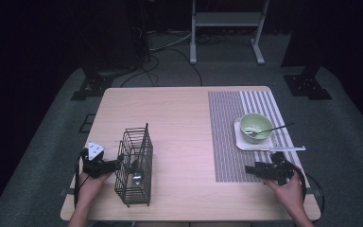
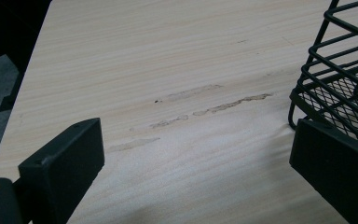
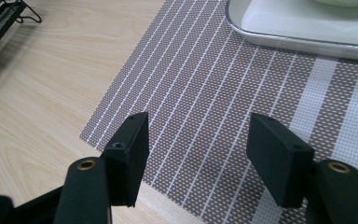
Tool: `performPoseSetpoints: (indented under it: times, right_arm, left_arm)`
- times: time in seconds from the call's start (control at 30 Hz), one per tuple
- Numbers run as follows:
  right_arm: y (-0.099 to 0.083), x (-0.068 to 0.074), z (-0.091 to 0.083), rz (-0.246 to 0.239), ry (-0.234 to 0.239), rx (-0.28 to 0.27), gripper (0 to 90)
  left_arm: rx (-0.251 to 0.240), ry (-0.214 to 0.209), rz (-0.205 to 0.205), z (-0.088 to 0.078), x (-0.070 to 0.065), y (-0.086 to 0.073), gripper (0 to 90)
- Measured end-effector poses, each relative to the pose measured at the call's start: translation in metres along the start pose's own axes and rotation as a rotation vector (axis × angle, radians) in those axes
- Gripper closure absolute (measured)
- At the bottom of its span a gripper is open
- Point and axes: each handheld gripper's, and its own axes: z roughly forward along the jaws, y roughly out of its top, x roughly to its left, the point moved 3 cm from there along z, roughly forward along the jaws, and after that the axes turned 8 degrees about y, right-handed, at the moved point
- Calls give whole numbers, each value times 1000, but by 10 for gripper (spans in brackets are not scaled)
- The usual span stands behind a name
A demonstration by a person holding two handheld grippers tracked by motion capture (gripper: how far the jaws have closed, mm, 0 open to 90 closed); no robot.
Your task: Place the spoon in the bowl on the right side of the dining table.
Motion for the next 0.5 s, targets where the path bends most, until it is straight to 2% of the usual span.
performPoseSetpoints:
  times: [0.23,0.5]
  right_arm:
    - [-3,7,0,-3,28,-2,381]
    - [-4,15,-2,-23,34,1,381]
  left_arm:
    - [-1,0,-1,0,0,0,22]
    - [-1,0,-1,0,0,0,22]
